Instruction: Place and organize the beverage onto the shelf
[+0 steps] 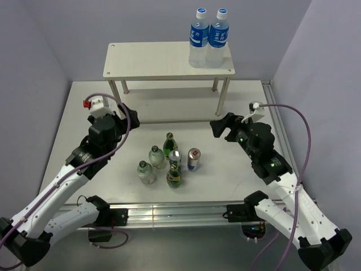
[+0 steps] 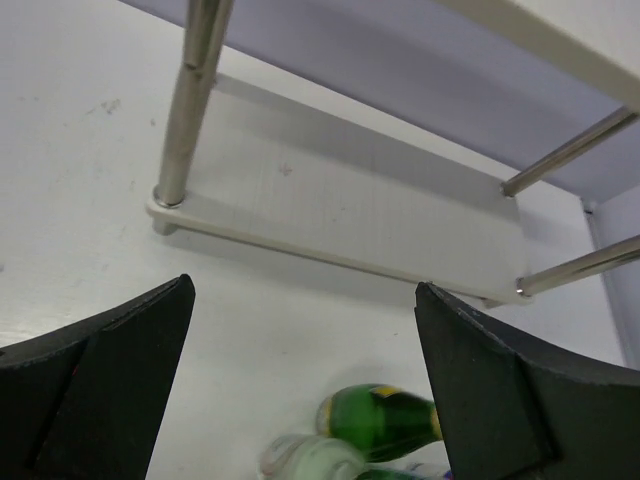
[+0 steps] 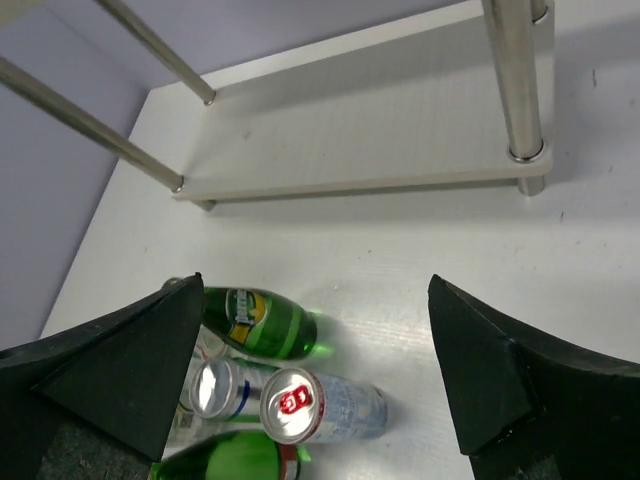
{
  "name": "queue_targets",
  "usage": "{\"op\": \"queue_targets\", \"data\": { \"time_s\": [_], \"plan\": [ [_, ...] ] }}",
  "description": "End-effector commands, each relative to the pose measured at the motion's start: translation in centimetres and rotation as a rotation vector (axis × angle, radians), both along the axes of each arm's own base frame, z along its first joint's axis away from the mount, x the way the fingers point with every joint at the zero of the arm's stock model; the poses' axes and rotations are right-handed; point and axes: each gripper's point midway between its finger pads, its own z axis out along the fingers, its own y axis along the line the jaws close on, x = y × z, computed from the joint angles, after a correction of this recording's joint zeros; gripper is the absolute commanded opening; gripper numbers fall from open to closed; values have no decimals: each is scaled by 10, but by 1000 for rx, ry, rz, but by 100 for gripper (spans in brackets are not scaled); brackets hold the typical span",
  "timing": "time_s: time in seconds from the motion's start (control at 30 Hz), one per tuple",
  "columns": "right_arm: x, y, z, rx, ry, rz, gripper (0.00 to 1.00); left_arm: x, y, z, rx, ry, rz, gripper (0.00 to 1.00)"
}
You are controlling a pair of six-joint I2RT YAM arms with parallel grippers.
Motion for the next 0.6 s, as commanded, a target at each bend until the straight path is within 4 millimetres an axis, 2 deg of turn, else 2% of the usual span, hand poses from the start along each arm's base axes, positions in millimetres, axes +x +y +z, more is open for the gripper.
{"op": "queue_targets", "data": {
  "time_s": [0.0,0.03,0.07,0.1,0.13,0.17,0.23,0.27,0.4,0.57],
  "plan": [
    [-11,-5,15,-41,-54,-47,100,-14,26,1,80,-54,86,99],
    [-17,-2,11,-55,-42,-30,100,-16,28,-1,94,-61,86,98],
    [-24,5,3,-69,-31,-3,100,-19,32,-12,120,-51,108,98],
    [-24,1,-2,-83,-30,-46,100,-23,35,-13,124,-62,109,98],
    [-28,2,-5,-86,-34,-57,100,-25,34,-24,128,-53,111,98],
    [-40,20,-20,-99,-16,-5,100,-27,37,-25,113,-59,128,98],
    [-47,17,-35,-122,10,-79,100,-31,36,-40,93,-43,120,98],
    [-60,32,-45,-143,21,-30,100,-35,34,-39,47,-52,105,98],
    [-81,50,-78,-145,72,7,100,-44,19,-39,31,-56,-18,99],
    [-85,68,-125,-179,150,22,100,-43,11,-42,46,-49,-58,99]
  ]
}}
